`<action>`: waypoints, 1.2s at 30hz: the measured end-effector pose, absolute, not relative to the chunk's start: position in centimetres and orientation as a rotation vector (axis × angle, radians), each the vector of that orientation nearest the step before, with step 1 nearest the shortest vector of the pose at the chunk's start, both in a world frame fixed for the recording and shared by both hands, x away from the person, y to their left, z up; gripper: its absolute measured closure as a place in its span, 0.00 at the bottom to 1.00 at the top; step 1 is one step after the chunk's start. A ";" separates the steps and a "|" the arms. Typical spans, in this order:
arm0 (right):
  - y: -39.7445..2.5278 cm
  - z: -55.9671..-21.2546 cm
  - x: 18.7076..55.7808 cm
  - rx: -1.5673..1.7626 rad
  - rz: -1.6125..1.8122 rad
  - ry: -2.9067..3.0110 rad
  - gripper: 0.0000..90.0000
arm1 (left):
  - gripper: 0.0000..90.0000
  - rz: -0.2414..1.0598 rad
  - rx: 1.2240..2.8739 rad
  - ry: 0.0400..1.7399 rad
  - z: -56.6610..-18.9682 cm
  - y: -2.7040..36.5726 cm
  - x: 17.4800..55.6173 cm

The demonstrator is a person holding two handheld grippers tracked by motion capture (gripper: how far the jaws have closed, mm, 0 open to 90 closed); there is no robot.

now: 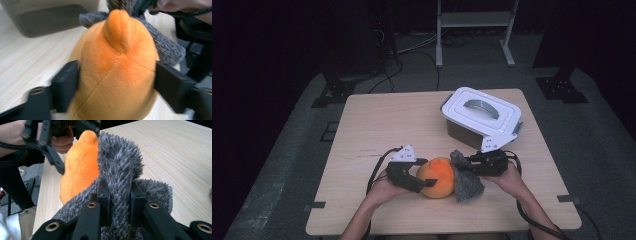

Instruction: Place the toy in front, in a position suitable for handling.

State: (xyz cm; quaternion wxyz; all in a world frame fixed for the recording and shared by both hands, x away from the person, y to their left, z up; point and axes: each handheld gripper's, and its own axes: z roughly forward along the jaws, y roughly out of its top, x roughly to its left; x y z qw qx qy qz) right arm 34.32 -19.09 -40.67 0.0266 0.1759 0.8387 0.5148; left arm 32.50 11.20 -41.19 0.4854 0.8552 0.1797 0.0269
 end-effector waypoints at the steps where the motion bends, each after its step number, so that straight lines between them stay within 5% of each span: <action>1: -19.0 -40.4 34.3 0.547 1.582 2.588 0.83 | 0.35 0.071 2.081 0.440 -41.2 11.1 32.4; 5: -18.2 -38.7 33.5 0.491 1.640 2.532 0.84 | 0.48 0.100 2.101 0.417 -40.6 10.1 31.8; 19: -18.6 -39.8 34.0 0.563 1.562 2.531 0.84 | 0.50 0.104 2.068 0.473 -39.8 10.8 31.9; 27: -16.5 -37.1 32.3 0.408 1.674 2.480 0.84 | 0.51 0.183 2.170 0.381 -39.3 9.1 30.6; 36: -17.5 -39.4 33.8 0.522 1.574 2.542 0.84 | 0.51 0.165 2.142 0.441 -39.2 10.4 31.3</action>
